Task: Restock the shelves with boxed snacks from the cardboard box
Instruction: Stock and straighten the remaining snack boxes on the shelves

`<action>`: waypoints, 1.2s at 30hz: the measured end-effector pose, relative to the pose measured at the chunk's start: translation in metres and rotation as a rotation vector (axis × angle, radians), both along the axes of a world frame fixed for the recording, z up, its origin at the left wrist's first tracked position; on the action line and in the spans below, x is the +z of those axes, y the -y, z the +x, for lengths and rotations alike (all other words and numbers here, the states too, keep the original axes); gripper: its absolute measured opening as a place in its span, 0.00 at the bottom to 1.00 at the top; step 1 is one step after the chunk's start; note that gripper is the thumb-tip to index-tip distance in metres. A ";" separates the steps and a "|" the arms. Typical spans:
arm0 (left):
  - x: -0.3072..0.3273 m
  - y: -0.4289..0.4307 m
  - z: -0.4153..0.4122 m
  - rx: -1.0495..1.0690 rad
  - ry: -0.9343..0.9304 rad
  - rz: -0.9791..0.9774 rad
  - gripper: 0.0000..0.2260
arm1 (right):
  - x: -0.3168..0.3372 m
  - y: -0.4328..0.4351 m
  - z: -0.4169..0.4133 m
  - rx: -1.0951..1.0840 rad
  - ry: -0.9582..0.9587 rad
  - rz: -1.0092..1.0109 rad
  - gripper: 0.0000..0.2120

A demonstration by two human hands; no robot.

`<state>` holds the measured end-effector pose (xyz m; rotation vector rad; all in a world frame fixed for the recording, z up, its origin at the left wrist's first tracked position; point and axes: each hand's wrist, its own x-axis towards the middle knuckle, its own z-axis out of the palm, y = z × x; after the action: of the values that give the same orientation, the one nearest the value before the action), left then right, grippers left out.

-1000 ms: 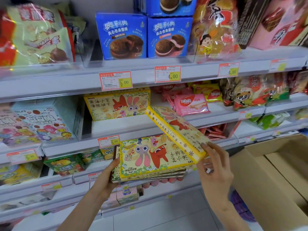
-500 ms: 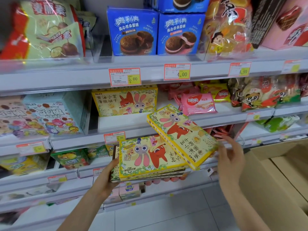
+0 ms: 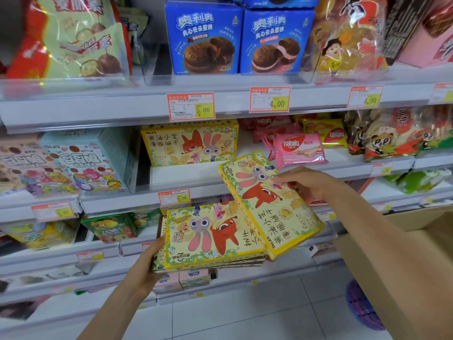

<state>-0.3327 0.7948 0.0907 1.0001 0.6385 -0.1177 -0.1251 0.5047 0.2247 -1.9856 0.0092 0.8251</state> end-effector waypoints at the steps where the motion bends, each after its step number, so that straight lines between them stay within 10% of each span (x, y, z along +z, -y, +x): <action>1: -0.001 -0.004 -0.004 0.011 -0.005 -0.004 0.11 | -0.003 -0.002 -0.003 -0.029 -0.030 0.065 0.11; 8: -0.003 -0.024 -0.031 0.103 -0.025 -0.033 0.11 | -0.034 -0.028 -0.043 -0.122 -0.243 0.424 0.06; 19: 0.003 -0.029 -0.033 0.171 -0.011 -0.035 0.11 | -0.034 -0.026 -0.024 -0.345 -0.021 0.335 0.14; 36: 0.003 -0.036 -0.049 0.209 -0.034 -0.004 0.09 | -0.028 -0.031 -0.010 0.238 -0.140 0.118 0.17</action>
<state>-0.3813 0.8309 0.0933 0.9232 0.7698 0.0477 -0.1347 0.5359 0.1964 -1.8366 -0.1937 1.0913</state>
